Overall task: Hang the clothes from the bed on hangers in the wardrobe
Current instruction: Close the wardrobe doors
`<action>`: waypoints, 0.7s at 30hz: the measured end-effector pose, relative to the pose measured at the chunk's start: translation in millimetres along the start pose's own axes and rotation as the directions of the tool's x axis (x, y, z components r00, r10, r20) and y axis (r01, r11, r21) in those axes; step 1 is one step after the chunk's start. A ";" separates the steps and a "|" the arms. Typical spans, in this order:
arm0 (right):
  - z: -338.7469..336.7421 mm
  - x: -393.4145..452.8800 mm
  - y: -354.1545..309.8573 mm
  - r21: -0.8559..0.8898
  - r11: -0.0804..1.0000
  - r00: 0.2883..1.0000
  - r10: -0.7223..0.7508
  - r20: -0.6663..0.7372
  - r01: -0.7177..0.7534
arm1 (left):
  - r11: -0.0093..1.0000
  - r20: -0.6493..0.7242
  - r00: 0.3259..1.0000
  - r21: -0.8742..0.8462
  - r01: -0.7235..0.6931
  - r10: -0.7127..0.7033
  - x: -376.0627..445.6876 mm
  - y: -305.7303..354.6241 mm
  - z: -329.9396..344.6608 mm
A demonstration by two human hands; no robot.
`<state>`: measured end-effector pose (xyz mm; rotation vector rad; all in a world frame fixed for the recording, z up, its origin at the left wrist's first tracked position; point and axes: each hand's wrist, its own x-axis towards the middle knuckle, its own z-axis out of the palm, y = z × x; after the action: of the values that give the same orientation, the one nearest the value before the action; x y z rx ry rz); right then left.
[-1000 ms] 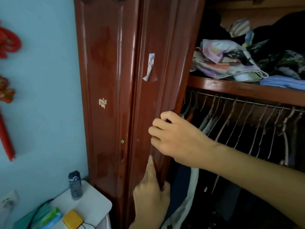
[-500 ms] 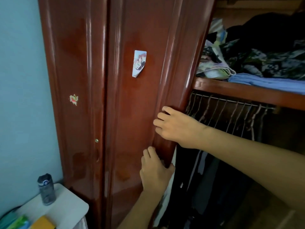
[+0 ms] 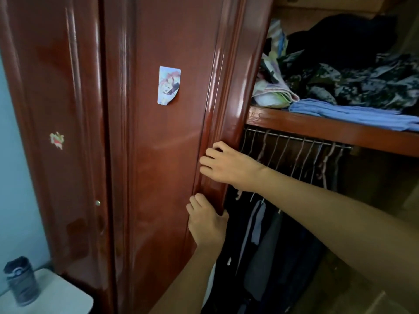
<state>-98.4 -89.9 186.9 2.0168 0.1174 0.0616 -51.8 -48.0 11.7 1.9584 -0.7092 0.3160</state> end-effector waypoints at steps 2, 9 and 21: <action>7.5 0.3 3.0 0.021 1.000 1.000 0.009 -0.014 -0.009 | 1.000 -0.001 1.000 -0.007 -0.007 0.007 3.4 0.0 8.2; 11.7 4.5 5.4 0.168 0.983 0.997 0.075 0.001 -0.074 | 0.989 0.023 0.989 0.016 -0.150 0.149 0.6 -15.6 25.8; -43.1 -63.3 -36.6 0.679 0.342 0.677 0.667 0.312 -0.650 | 0.603 0.270 0.557 -0.126 -0.788 0.785 76.3 -31.2 -87.8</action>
<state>-167.5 -42.6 173.2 2.7822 -0.8481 0.6687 34.5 13.3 69.2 1.5809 -1.8102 0.5627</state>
